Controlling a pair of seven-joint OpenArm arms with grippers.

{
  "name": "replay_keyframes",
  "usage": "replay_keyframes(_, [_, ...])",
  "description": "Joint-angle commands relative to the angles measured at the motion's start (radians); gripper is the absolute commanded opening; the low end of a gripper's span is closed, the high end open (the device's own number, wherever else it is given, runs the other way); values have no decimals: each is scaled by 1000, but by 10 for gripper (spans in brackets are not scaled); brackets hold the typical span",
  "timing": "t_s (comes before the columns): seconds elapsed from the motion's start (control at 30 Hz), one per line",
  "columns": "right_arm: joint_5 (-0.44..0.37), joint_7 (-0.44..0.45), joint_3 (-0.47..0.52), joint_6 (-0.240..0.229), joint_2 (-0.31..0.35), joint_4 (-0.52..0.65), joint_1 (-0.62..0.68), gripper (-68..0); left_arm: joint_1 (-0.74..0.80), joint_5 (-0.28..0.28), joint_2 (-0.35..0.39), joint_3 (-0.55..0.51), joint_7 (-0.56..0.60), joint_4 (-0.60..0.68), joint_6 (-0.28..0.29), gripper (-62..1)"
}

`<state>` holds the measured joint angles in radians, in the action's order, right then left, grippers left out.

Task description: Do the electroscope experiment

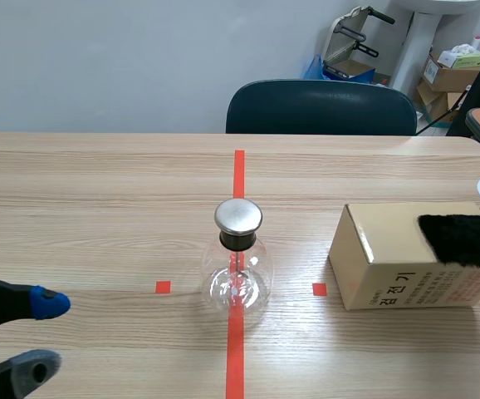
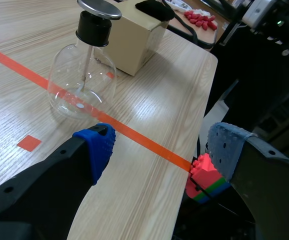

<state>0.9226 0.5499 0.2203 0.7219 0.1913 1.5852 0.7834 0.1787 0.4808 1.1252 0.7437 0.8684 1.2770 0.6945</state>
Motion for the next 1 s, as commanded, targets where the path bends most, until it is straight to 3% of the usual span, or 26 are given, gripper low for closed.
replay_keyframes(0.0, [-13, 2, -3, 61, 13, -11, -40, -658, 17, 9, 18, -3, 36, 14, 2, -191])
replay_keyframes(0.17, [-5, 25, 5, 61, -7, -101, -123, -658, 62, -15, 37, -3, 101, 16, 2, -191])
replay_keyframes(0.5, [87, 24, 5, 61, -20, -271, -236, -658, 124, -59, 67, -3, 238, 16, -34, -191])
replay_keyframes(0.77, [129, 3, 5, 61, -20, -359, -254, -658, 123, -82, 69, -3, 254, 27, -158, -191])
replay_keyframes(0.97, [147, 2, 5, 61, -20, -394, -258, -658, 123, -89, 70, -3, 257, 27, -188, -191])
